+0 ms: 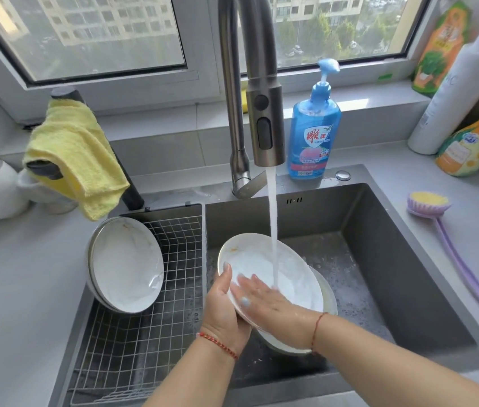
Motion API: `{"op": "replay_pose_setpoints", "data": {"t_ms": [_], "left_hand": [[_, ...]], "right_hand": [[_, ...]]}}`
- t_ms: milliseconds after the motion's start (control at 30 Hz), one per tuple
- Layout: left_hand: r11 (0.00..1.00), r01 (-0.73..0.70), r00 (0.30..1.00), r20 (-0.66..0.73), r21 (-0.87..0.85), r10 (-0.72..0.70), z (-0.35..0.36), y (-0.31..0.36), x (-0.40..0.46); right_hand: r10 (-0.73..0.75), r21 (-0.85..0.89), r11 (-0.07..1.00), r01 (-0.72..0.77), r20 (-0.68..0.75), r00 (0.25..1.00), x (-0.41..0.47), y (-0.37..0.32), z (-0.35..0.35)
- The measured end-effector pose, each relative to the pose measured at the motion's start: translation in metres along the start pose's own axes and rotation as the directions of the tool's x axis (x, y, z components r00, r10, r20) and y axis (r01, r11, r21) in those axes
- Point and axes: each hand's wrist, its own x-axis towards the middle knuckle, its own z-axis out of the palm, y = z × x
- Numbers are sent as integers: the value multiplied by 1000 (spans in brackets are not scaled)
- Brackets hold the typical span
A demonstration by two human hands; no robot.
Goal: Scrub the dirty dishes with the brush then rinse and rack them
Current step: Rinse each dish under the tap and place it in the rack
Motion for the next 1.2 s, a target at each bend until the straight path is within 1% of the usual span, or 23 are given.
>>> {"op": "replay_pose_setpoints", "data": {"t_ms": [100,167,200,233,300,367,400,467,500,533,567,633,667,700,733,800,867,933,1000,1067,1133,1200], "left_hand": [[1000,-20,999,35,-19,21,1,-5,-6],[1000,-15,997,75,14,14,1,-7,-11],[999,-13,997,79,31,10,1,-8,-13],[999,-19,998,67,45,16,-1,-7,-14],[997,-44,998,40,56,41,-3,-4,-13],[994,-86,996,13,72,85,-6,2,-8],[990,-106,994,-6,91,107,-8,6,-5],[980,-147,988,-20,136,152,-7,12,-3],[973,-169,985,-18,160,174,-7,14,-2],[964,-192,980,-18,183,198,-6,17,-2],[952,-217,974,-19,216,226,-6,19,-1],[923,-253,962,-21,290,271,-4,21,-2],[910,-259,959,-24,323,282,-4,23,-2],[899,-263,958,-19,349,288,-5,24,-2],[892,-268,955,-18,363,295,-4,26,-2],[890,-267,955,-25,369,297,-1,29,-5],[891,-250,959,-33,378,282,4,32,-7],[885,-224,965,-34,409,260,7,37,-9],[878,-183,974,-36,441,222,11,42,-13],[884,-112,988,-42,455,147,16,50,-21],[867,-92,992,-29,490,122,23,57,-33],[869,-93,993,-18,486,116,27,61,-43]], "right_hand": [[-40,-44,998,36,-108,993,23,8,-1],[-33,48,998,42,-173,984,27,22,-5],[-5,79,997,21,-203,979,28,32,-8],[44,59,998,-32,-222,974,30,41,-9],[156,-59,983,-175,-240,958,30,57,-10],[229,-121,957,-262,-238,944,23,66,-8],[239,-146,951,-273,-216,947,16,65,-7],[215,-237,939,-248,-157,964,0,54,-4],[214,-244,940,-239,-126,969,-7,47,1],[226,-179,954,-242,-103,969,-14,40,5],[216,-137,964,-227,-87,972,-21,33,11],[111,-22,993,-114,-99,989,-31,20,19],[77,67,995,-69,-131,988,-33,15,24],[42,119,993,-22,-174,984,-34,10,26],[7,127,992,23,-230,973,-33,9,29],[-49,104,991,90,-344,938,-29,10,34],[-64,159,976,149,-443,894,-24,10,36],[-90,215,950,226,-505,858,-23,6,37],[-127,194,939,284,-571,811,-24,2,36],[-109,193,935,297,-641,759,-26,-6,29],[-69,223,926,303,-691,719,-27,-14,21],[-7,306,903,302,-692,722,-27,-22,15]]}}
